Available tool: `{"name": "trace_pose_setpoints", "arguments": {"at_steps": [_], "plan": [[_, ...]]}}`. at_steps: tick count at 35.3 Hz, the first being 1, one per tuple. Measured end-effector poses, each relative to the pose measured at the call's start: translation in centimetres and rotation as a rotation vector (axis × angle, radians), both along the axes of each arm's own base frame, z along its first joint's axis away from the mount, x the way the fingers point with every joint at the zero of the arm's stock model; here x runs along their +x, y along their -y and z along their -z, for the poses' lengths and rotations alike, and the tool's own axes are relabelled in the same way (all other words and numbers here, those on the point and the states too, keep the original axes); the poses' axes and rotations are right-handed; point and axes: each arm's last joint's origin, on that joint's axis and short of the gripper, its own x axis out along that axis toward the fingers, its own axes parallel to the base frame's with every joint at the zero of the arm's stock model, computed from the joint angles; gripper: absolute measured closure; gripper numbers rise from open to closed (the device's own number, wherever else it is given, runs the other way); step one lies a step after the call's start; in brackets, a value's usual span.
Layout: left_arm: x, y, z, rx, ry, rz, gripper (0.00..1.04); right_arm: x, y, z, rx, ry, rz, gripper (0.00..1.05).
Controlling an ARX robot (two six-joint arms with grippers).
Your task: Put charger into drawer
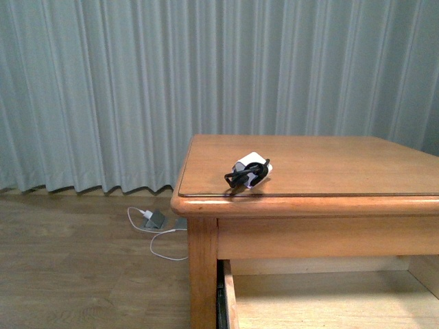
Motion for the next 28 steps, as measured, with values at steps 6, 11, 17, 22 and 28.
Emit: {"name": "trace_pose_setpoints", "arguments": {"at_steps": [6, 11, 17, 22, 28], "plan": [[3.1, 1.2, -4.1, 0.01, 0.013, 0.098, 0.06, 0.0, 0.0, 0.0, 0.0, 0.0, 0.0, 0.09], [8.2, 2.8, -7.5, 0.042, 0.018, 0.165, 0.06, 0.0, 0.0, 0.0, 0.0, 0.0, 0.0, 0.09], [14.2, 6.1, -9.1, 0.058, 0.022, 0.274, 0.06, 0.0, 0.0, 0.0, 0.0, 0.0, 0.0, 0.09], [17.3, 9.9, -10.1, 0.06, 0.059, 0.406, 0.06, 0.0, 0.0, 0.0, 0.0, 0.0, 0.0, 0.09], [20.4, 14.8, -10.9, 0.072, 0.083, 0.515, 0.06, 0.0, 0.0, 0.0, 0.0, 0.0, 0.0, 0.09]]}}
